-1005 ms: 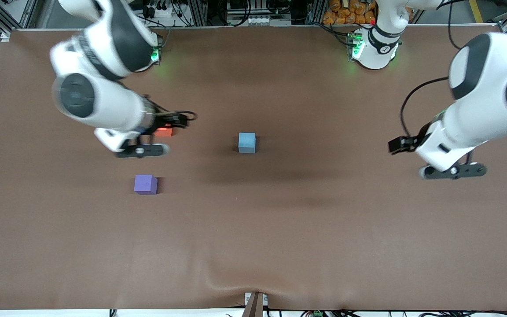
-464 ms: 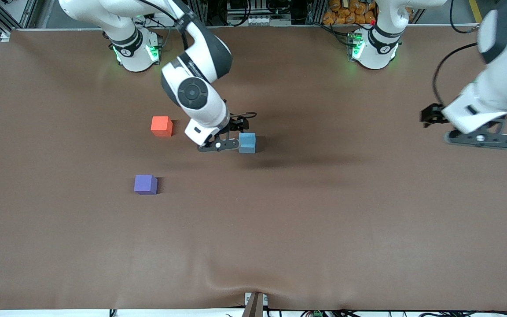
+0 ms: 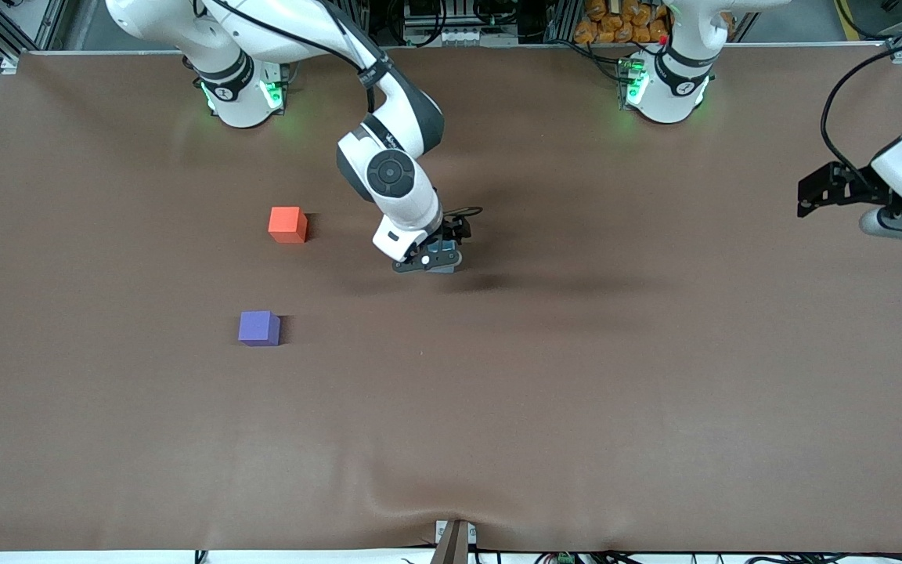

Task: Place blue block between orange and purple blocks
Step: 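Grasp the light-blue cube with the right gripper while the left gripper withdraws, then carry the light-blue cube with the right gripper toward the orange cube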

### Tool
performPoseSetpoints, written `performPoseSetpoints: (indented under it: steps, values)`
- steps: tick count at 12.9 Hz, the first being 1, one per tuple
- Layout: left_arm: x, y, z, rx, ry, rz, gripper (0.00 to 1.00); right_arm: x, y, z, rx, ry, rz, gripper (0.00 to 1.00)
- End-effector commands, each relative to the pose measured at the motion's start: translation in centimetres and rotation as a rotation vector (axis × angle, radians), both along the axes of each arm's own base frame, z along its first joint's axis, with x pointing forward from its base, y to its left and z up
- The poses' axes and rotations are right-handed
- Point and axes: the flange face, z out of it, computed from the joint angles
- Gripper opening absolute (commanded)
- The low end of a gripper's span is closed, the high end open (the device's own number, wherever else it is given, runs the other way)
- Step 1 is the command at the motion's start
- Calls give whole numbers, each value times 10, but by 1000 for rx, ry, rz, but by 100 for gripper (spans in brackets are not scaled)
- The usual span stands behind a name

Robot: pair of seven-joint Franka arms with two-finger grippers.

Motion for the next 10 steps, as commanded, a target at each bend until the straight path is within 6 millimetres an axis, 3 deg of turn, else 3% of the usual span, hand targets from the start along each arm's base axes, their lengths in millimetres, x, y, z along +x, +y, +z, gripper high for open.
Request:
performPoseSetpoints:
  steps: [1, 5, 7, 8, 9, 10]
  values:
    - [-6, -13, 8, -10, 20, 33, 100, 1, 4, -1, -23, -14, -46, 100]
    - [-6, -26, -2, -2, 43, 79, 100, -1, 7, -29, -34, -30, -100, 100]
    - [-6, -28, 3, -7, 30, 82, 100, -7, 14, -40, -33, -37, -110, 100]
    - [-4, -27, 8, -49, 22, 101, 100, -10, 18, -42, -27, -54, -100, 95]
    - [-4, -24, 31, -94, -18, 117, 100, -9, 16, -43, -48, -69, -71, 29]
    - [-8, -22, 29, -87, 2, 119, 100, -7, 15, -34, -52, -65, -85, 0]
